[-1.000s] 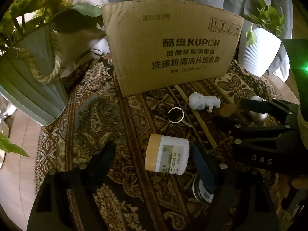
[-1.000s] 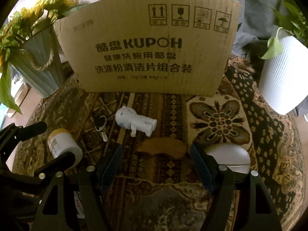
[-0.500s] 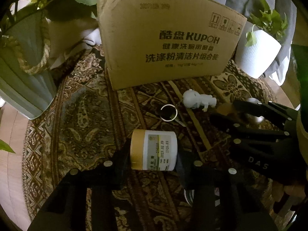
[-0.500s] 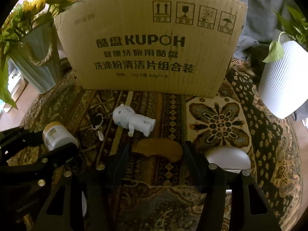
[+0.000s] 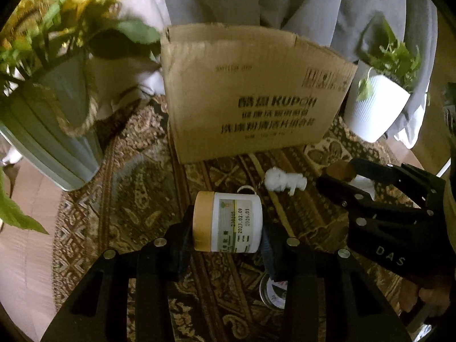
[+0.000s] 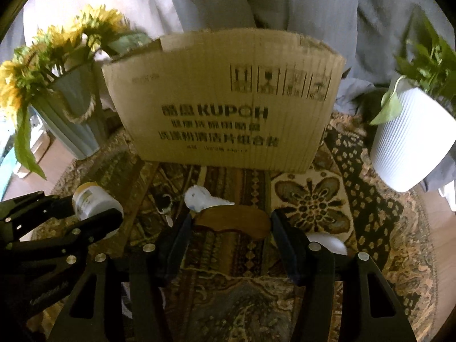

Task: Organize rigid objects
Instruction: 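Close left tool around the jar while right tool grips the wooden comb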

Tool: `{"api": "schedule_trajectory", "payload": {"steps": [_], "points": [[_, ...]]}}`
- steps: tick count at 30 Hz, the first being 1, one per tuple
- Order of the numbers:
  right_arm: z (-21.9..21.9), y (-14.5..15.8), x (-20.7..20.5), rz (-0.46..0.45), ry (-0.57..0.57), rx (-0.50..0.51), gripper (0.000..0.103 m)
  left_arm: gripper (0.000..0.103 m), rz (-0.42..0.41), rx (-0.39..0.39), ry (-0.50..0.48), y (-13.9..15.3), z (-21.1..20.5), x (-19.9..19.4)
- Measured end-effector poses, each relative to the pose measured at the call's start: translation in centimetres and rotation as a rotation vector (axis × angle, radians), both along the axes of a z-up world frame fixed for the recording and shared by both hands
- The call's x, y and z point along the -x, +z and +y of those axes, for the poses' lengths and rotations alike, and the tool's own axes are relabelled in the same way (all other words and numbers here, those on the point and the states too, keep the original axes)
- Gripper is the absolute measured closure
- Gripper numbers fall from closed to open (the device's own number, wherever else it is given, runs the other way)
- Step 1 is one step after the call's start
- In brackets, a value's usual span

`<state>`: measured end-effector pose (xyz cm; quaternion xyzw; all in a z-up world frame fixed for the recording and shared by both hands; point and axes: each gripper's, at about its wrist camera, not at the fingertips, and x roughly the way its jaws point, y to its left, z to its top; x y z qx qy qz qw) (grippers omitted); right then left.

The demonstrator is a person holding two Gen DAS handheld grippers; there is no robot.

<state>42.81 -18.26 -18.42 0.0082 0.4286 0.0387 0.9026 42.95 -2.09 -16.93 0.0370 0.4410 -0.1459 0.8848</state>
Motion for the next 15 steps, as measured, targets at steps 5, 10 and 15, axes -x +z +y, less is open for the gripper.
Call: {"api": "schedule_trajectory", "payload": {"steps": [5,10,15], "points": [[-0.1,2.1,0.7,-0.048,0.002,-0.003,0.044,0.063,-0.044,0.007,0.009,2.1,0.2,0.5],[0.0,3.9,1.5,-0.091,-0.002,-0.007,0.044,0.063,-0.079,0.009,0.023,3.8,0.2,1.1],[0.0,5.6,2.4,-0.131,-0.007,-0.016,0.044,0.063,-0.127,0.007,0.026,5.7,0.2,1.6]]}}
